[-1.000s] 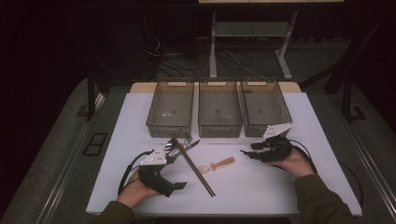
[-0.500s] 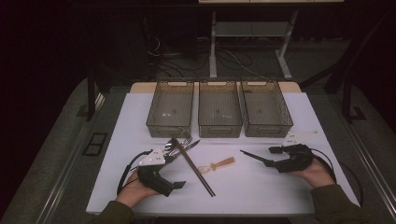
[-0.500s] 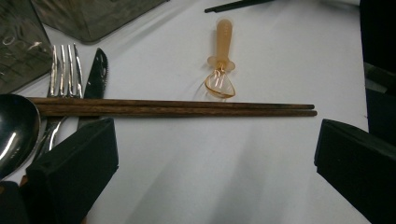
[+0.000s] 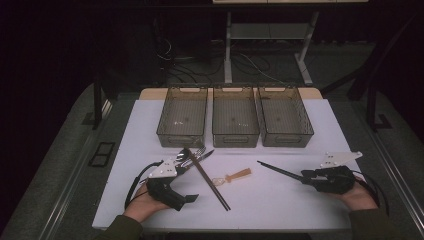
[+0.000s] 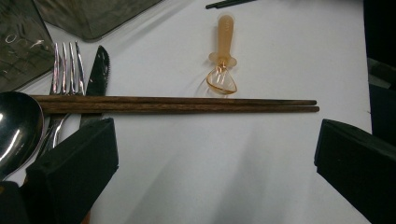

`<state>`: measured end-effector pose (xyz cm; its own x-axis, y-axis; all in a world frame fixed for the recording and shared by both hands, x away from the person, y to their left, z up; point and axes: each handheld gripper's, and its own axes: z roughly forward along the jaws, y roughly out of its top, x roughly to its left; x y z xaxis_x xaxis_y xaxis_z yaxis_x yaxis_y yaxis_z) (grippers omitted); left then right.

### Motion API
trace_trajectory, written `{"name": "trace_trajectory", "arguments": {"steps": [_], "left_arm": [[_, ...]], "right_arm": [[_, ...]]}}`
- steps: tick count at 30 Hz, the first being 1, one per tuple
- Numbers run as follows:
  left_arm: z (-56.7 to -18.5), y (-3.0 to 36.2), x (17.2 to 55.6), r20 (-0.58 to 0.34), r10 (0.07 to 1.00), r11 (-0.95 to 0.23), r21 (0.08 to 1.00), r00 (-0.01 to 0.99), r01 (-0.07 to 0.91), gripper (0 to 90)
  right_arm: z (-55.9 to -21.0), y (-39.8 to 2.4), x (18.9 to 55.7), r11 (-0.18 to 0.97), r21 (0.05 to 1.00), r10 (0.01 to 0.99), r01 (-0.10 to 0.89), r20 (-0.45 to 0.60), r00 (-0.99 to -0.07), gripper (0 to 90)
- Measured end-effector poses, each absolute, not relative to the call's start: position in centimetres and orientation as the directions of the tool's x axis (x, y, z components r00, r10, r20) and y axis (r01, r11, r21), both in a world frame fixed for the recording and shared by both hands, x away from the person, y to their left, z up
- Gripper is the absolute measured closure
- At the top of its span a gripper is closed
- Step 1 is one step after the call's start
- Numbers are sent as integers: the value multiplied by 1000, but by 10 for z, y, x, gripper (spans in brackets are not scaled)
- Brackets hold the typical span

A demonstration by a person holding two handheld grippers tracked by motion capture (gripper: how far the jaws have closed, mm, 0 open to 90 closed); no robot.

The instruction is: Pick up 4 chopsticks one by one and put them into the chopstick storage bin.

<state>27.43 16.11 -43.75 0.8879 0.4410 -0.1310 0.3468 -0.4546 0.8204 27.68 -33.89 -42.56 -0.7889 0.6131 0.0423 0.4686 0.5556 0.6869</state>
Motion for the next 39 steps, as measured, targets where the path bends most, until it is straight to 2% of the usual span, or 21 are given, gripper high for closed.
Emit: {"name": "trace_trajectory", "arguments": {"steps": [4,10,25,39], "left_arm": [[-437,161,274,-131,442,-454,821,887,347,0],[-437,161,274,-130,441,-457,819,888,347,0],[-437,160,274,-132,437,-456,820,890,346,0],[-438,159,274,-136,428,-465,815,893,347,0]], "right_arm": [[-432,-341,278,600,648,601,469,23,-799,790],[-432,-342,280,613,645,598,456,0,-802,822],[-439,-344,284,638,615,594,463,-10,-805,829],[-443,-341,284,644,612,558,459,34,-829,848]]}}
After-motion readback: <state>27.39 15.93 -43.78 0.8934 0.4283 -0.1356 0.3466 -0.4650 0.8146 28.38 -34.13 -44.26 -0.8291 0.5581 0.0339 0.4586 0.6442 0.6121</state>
